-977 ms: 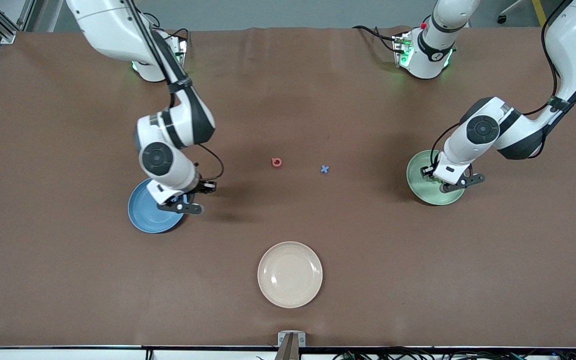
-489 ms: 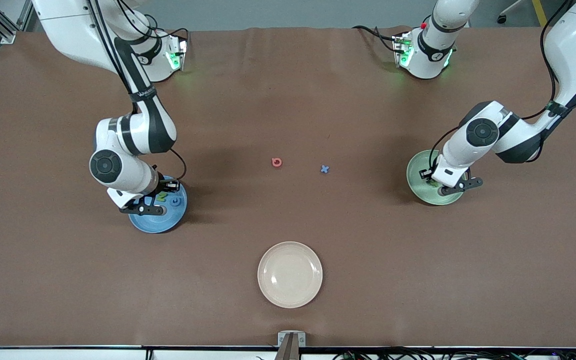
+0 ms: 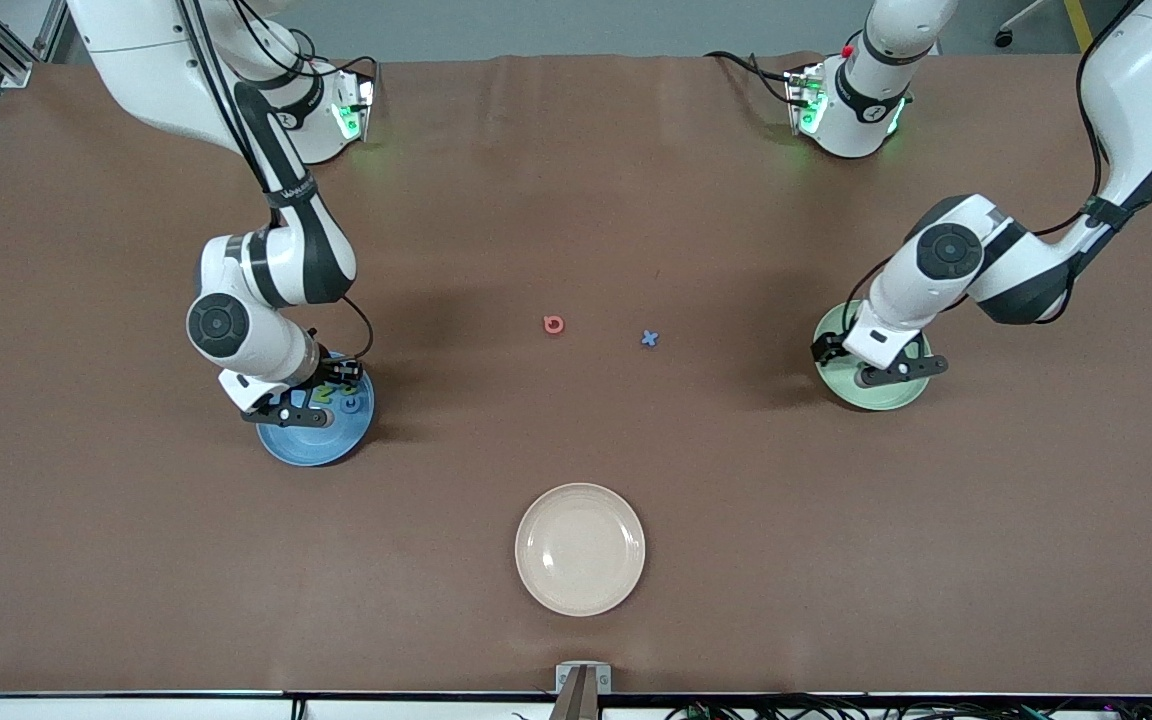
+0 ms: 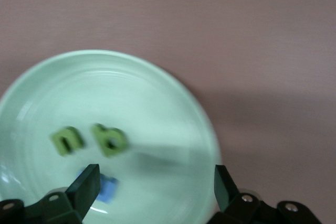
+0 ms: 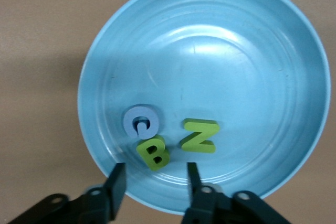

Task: Sort uppercase to blue plate, lowercase to green plate
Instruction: 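Place the B on the blue plate while the left gripper reaches the x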

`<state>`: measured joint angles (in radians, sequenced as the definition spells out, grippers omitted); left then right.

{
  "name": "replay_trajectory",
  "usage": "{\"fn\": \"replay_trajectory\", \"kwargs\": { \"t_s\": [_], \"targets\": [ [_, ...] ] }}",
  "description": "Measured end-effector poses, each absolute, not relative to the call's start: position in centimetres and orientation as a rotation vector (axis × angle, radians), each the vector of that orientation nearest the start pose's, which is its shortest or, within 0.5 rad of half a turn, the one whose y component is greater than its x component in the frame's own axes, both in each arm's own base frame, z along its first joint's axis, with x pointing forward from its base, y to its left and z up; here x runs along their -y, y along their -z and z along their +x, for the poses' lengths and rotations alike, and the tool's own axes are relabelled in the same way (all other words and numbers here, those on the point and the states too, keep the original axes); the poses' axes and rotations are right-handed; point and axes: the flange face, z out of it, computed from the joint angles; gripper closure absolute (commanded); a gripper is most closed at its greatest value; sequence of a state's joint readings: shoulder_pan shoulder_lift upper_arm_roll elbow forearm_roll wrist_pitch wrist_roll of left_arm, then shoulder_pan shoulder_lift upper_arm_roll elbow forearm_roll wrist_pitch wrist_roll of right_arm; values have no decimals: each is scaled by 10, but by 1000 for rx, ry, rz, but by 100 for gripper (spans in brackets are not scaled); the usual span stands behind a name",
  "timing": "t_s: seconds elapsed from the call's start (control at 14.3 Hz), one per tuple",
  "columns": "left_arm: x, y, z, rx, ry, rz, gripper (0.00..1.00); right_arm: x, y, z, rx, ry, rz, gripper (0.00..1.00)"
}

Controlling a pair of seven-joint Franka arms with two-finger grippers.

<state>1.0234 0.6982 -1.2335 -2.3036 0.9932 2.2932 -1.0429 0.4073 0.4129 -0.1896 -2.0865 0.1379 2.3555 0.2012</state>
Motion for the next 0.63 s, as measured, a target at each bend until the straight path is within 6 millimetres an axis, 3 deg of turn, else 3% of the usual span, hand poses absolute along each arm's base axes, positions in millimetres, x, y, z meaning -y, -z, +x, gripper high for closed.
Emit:
{"fn": "replay_trajectory", "kwargs": {
  "t_s": [0.14,0.35,0.63],
  "targets": [
    [153,-247,488,219,-2,-3123,1,-124,-217,558,-124,-209,-3146,0],
    [225,-264,477,282,-19,-3147,1,-125,-217,558,-124,-209,-3146,0],
    [318,-267,455,400,-29,-3139,1,-125,-217,558,-122,-209,-3145,0]
  ]
}}
